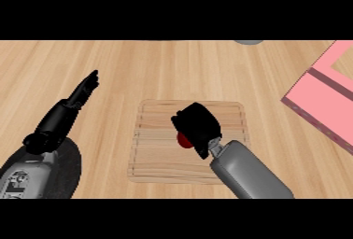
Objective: Pick the can from the cutting board and place it in the cardboard box
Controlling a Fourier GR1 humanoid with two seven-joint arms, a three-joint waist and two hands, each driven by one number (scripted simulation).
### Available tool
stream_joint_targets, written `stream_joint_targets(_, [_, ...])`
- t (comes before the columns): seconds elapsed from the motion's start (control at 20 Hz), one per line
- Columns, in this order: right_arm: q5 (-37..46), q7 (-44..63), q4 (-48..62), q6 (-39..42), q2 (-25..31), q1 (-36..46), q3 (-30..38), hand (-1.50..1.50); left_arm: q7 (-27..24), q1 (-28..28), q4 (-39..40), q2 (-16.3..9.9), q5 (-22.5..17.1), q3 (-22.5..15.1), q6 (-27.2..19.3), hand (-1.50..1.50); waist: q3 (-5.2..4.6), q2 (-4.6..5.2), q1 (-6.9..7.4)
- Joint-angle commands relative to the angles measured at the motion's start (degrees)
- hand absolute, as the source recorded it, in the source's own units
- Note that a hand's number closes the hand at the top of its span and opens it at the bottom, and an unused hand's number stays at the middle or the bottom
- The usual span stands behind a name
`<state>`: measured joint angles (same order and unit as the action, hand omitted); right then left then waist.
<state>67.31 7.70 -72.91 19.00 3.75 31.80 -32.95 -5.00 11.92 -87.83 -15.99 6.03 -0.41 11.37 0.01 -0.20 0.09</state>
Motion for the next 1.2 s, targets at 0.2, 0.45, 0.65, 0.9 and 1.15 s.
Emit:
stream_joint_targets(0.2, [-8.27,-6.56,-1.47,-4.83,4.90,-6.16,12.85,1.50,1.53,-0.44,-1.76,2.00,1.46,-1.46,-0.61,0.00,0.02,0.19,-0.11])
stream_joint_targets(0.45, [-7.40,-7.95,-15.39,-6.81,8.97,-10.45,13.98,1.50,3.44,-0.54,-2.93,0.02,-0.53,1.37,1.49,0.00,0.00,-0.04,-0.45])
stream_joint_targets(0.65, [-5.91,-8.03,-21.29,-5.36,12.11,-7.02,16.50,1.50,-1.40,-2.51,-0.53,0.68,1.13,1.12,0.72,0.00,-0.02,0.03,-0.30])
stream_joint_targets(0.9, [-9.36,-0.52,-32.75,-2.65,10.16,-8.99,23.37,1.50,0.73,-3.67,-3.79,0.24,0.80,1.48,1.26,0.00,-0.01,-0.18,-0.42])
stream_joint_targets(1.15, [-12.25,10.31,-33.26,-3.27,6.06,-3.99,34.33,1.50,-1.14,-0.51,0.93,0.25,1.01,1.82,1.77,0.00,-0.04,0.16,-0.70])
